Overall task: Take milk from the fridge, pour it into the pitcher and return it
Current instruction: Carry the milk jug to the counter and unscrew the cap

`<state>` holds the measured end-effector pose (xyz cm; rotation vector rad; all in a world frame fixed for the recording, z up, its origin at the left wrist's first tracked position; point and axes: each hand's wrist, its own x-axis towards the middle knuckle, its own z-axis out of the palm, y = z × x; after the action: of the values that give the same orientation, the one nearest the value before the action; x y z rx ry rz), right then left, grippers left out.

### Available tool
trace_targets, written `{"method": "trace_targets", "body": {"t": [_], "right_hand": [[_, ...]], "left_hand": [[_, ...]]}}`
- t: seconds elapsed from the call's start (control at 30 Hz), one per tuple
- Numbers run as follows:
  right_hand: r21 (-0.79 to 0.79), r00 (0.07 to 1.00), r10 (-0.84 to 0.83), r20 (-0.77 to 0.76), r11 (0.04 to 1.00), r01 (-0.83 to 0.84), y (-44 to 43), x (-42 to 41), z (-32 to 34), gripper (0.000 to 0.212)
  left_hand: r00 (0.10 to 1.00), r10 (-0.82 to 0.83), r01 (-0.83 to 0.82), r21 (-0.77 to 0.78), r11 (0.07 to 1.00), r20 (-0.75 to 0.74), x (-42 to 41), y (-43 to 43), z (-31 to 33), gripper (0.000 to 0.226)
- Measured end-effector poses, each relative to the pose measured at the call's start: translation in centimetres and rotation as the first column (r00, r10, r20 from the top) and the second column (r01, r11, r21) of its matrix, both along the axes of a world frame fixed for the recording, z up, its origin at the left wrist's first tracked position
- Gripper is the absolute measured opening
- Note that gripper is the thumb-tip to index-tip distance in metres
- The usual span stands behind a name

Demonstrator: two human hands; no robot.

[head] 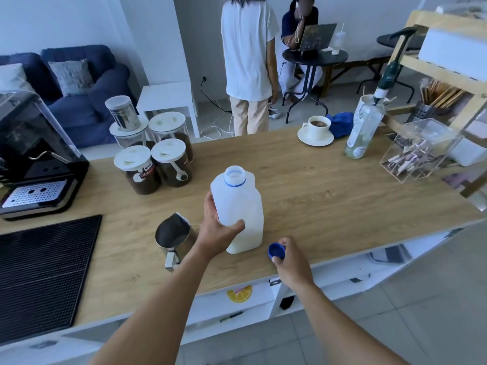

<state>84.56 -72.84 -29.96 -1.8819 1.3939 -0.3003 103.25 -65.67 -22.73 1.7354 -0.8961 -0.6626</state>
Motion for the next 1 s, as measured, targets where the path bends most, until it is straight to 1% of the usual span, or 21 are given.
{"method": "trace_targets", "body": {"t": [0.17, 0.23, 0.33, 0.43, 0.53, 0.57, 0.6, 0.63, 0.67, 0.7, 0.73, 0.77, 0.83, 0.87, 0.93, 1.0], "right_hand": [[0.024, 0.999, 0.049, -0.007, 0.999, -0.049, 0.4, -0.4, -0.1, 0.046], [0.064, 0.999, 0.049, 0.021, 0.997, -0.050, 0.3, -0.5, 0.4, 0.052], [0.113, 0.995, 0.004, 0.102, 0.993, -0.016, -0.2, -0.1, 2.5, 0.055], [0.105, 0.970, 0.009, 0.244, 0.994, -0.036, -0.7, 1.1, 5.8, 0.046], [0.107, 0.897, 0.004, 0.442, 0.993, -0.057, -0.4, 2.8, 9.0, 0.025], [0.110, 0.870, -0.007, 0.492, 0.992, -0.054, -0.2, 3.3, 9.7, 0.025], [0.114, 0.849, -0.021, 0.528, 0.992, -0.046, 0.0, 3.7, 10.2, 0.029], [0.119, 0.837, -0.033, 0.546, 0.992, -0.038, 0.3, 4.1, 10.4, 0.033], [0.122, 0.829, -0.048, 0.557, 0.992, -0.025, 0.5, 4.4, 10.5, 0.037], [0.122, 0.827, -0.055, 0.560, 0.992, -0.017, 0.8, 4.7, 10.3, 0.039], [0.112, 0.826, -0.057, 0.561, 0.994, -0.008, 0.9, 4.8, 10.3, 0.041], [0.097, 0.827, -0.048, 0.560, 0.995, -0.008, 0.9, 4.8, 10.4, 0.042], [0.083, 0.827, -0.028, 0.562, 0.996, -0.023, 1.0, 5.3, 10.3, 0.042], [0.079, 0.828, -0.028, 0.560, 0.997, -0.019, 0.8, 5.3, 10.3, 0.042], [0.056, 0.835, -0.011, 0.549, 0.998, -0.024, 0.6, 5.3, 10.4, 0.043], [0.033, 0.837, 0.017, 0.547, 0.999, -0.042, 0.2, 5.5, 10.2, 0.042]], "left_hand": [[1.000, 0.018, -0.018, 0.007, 1.000, -0.010, -0.2, 0.0, -0.1, 0.091], [0.999, 0.021, -0.021, 0.000, 1.000, -0.024, -0.4, 0.1, -0.1, 0.090], [0.999, 0.032, -0.032, -0.008, 0.999, -0.029, -0.7, 0.3, 0.0, 0.092], [0.997, 0.034, -0.038, 0.059, 0.998, 0.065, -0.8, 0.8, 0.1, 0.098], [0.988, 0.006, -0.025, 0.124, 0.992, 0.155, -0.7, 1.5, 0.3, 0.102], [0.984, -0.008, -0.020, 0.156, 0.988, 0.180, -0.9, 1.7, 0.4, 0.100], [0.975, -0.014, -0.031, 0.200, 0.979, 0.220, -1.1, 2.0, 0.7, 0.095], [0.961, 0.000, -0.071, 0.242, 0.968, 0.278, -1.3, 2.5, 0.8, 0.087], [0.932, 0.028, -0.126, 0.251, 0.960, 0.360, -1.6, 3.0, 1.0, 0.073], [0.890, 0.080, -0.190, 0.205, 0.960, 0.449, -1.7, 3.9, 1.2, 0.053], [0.841, 0.137, -0.233, 0.121, 0.965, 0.524, -1.9, 4.8, 1.4, 0.032], [0.786, 0.194, -0.259, 0.028, 0.965, 0.587, -1.9, 5.4, 1.3, 0.021], [0.684, 0.279, -0.309, -0.079, 0.948, 0.674, -0.9, 7.2, 0.4, 0.019], [0.655, 0.320, -0.340, -0.111, 0.934, 0.684, -0.3, 7.8, -0.2, 0.019], [0.649, 0.413, -0.445, -0.121, 0.887, 0.639, 0.5, 9.1, -1.4, 0.021], [0.662, 0.528, -0.562, -0.115, 0.819, 0.532, 0.9, 10.1, -2.7, 0.030]]}}
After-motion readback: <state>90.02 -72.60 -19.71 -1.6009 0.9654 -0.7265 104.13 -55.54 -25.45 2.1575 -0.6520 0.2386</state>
